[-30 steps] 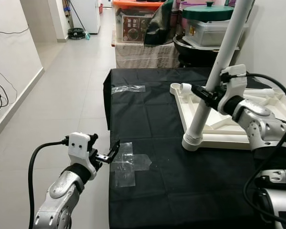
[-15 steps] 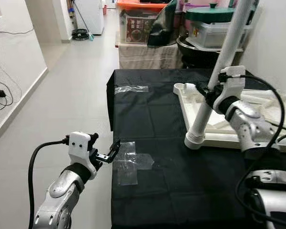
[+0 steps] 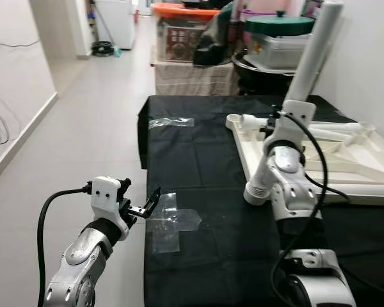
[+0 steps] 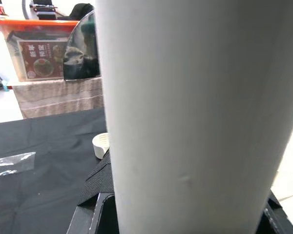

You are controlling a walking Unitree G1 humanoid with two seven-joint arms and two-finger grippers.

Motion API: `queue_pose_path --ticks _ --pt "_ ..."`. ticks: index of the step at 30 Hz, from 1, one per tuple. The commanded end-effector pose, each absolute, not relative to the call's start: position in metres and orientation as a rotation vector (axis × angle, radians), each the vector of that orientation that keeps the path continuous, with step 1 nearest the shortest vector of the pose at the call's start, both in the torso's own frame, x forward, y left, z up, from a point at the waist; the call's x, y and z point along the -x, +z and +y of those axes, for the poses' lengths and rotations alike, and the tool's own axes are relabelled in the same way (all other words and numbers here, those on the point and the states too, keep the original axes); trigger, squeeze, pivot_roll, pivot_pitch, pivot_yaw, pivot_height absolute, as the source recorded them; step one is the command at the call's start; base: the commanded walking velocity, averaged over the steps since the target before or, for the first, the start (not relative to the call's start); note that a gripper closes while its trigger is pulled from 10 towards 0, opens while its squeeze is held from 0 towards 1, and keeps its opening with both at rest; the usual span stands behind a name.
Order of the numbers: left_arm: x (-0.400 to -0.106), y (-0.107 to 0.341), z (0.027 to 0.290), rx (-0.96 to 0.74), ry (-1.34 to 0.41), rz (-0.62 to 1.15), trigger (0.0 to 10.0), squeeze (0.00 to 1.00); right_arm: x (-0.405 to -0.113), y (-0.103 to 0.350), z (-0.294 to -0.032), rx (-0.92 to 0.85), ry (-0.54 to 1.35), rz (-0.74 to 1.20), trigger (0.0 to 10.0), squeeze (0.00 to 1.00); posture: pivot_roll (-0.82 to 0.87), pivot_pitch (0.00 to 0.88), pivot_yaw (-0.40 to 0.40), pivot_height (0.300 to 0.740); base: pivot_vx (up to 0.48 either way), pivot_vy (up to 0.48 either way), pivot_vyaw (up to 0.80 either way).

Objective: Building children table

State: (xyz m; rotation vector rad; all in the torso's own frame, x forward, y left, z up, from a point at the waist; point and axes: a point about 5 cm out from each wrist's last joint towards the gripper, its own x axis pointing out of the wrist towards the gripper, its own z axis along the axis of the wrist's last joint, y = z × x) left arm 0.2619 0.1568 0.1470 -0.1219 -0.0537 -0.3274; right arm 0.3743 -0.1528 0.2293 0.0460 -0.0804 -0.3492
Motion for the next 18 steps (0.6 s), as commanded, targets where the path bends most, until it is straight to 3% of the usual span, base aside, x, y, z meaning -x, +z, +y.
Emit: queue_pose_path --ticks 1,3,4,5,9,10,15,18 --pt "-0.261 0.144 0.156 0.12 -0.319 -0.045 10.0 0.0 -0.377 0.196 -0.146 -0.041 -0.325 0.084 0.0 0.0 0.08 0.0 -0.085 0.74 0.0 0.0 0.0" --pt "-0.261 0.144 0.156 0.12 -0.319 -0.045 10.0 0.0 -0.377 0.196 -0.146 -0.041 -0.325 0.084 0.0 0.0 0.08 0.0 -0.085 0.74 0.0 0.0 0.0" --pt "-0.261 0.144 0.155 0.121 -0.319 -0.044 10.0 0.0 -0.377 0.197 -0.146 -0.047 -0.328 0.078 10.0 0.96 0.08 0.0 -0.086 0.74 0.0 0.0 0.0" --pt "-0.261 0.143 0.156 0.121 -0.319 -0.043 10.0 0.0 -0.378 0.2 -0.148 -0.045 -0.321 0.064 10.0 1.0 0.08 0.0 -0.086 0.74 0.0 0.0 0.0" --pt "-0.261 0.143 0.157 0.12 -0.318 -0.043 10.0 0.0 -0.377 0.207 -0.151 -0.023 -0.321 0.042 10.0 1.0 0.08 0.0 -0.084 0.74 0.0 0.0 0.0" --pt "-0.261 0.143 0.157 0.119 -0.317 -0.043 10.0 0.0 -0.376 0.214 -0.157 -0.005 -0.334 0.026 10.0 0.0 0.07 0.0 -0.081 0.74 0.0 0.0 0.0" --pt "-0.26 0.143 0.157 0.118 -0.318 -0.041 10.0 0.0 -0.376 0.228 -0.164 -0.057 -0.305 -0.021 10.0 0.0 0.07 0.0 -0.081 0.74 0.0 0.0 0.0" --pt "-0.26 0.143 0.158 0.117 -0.319 -0.04 10.0 0.0 -0.372 0.254 -0.182 -0.073 -0.259 -0.109 10.0 0.0 0.07 0.0 -0.079 0.74 0.0 0.0 0.0"
